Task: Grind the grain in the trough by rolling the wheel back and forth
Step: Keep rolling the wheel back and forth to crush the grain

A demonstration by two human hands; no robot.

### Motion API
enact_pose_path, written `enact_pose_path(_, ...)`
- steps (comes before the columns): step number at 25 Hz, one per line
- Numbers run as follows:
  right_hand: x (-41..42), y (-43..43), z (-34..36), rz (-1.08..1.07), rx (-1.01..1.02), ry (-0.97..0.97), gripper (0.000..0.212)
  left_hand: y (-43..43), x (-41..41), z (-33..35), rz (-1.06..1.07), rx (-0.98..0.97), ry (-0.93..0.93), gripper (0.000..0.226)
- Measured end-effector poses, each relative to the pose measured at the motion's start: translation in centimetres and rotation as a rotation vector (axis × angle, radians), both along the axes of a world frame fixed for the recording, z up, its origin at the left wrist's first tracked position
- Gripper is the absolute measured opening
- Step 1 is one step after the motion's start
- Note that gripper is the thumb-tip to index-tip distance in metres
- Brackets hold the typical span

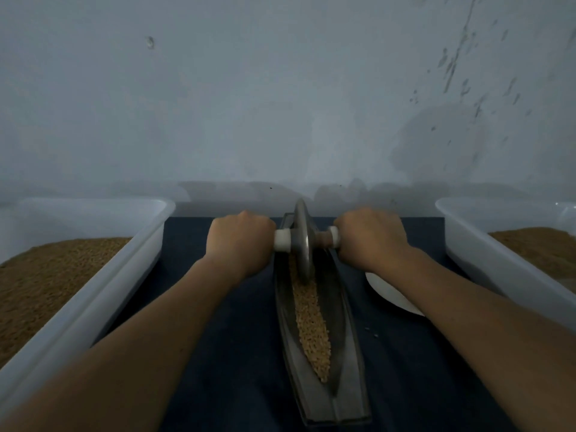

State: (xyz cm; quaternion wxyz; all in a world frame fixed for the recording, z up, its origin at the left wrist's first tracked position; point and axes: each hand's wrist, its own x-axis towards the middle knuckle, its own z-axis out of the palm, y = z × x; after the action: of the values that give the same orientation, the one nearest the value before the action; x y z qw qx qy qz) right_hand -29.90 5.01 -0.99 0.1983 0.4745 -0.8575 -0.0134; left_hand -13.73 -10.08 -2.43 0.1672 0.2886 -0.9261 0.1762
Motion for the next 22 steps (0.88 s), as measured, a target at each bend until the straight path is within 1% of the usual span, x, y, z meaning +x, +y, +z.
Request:
enact_pose_path(2,1.1,1.2,0.1,0.022,-0.009,0.012,0.023,1.3,1.4,-0.5,0.006,0.028,0.01,0.006)
enact_pose_path(5,4.0,4.9,-0.2,0.047,0.011,-0.009,0.017,4.4,4.7,-0.8,-0.025,0.004,-0.005,0.005)
enact_pose_path(8,6.1,8.6,-0.8,0.028,0.016,-0.025,0.026,6.9,7.1,-0.4,-0.075,-0.045,-0.041,0.014)
enact_pose_path(10,6.1,9.3,-0.9,0.008,0.018,-0.042,0.028,7.3,7.3,-0.2,-0.08,-0.072,-0.064,0.02)
enact_pose_path(13,4.7,7.5,-1.0,-0.003,0.014,-0.061,0.023,5.8,5.5,-0.2,-0.069,-0.065,-0.061,0.008)
enact_pose_path(17,1.0,2.2,-1.1,-0.008,-0.02,-0.054,0.021,1.7,1.1,0.0,-0.028,-0.084,-0.019,0.001)
enact_pose_path(20,-0.6,-0.1,-0.7,0.015,-0.042,0.046,0.018,-0.1,-0.3,-0.1,0.008,-0.045,0.02,0.003)
enact_pose_path(22,0.2,0.5,-0.4,0.042,-0.036,0.074,0.015,0.6,0.6,-0.5,0.007,-0.004,0.048,0.007)
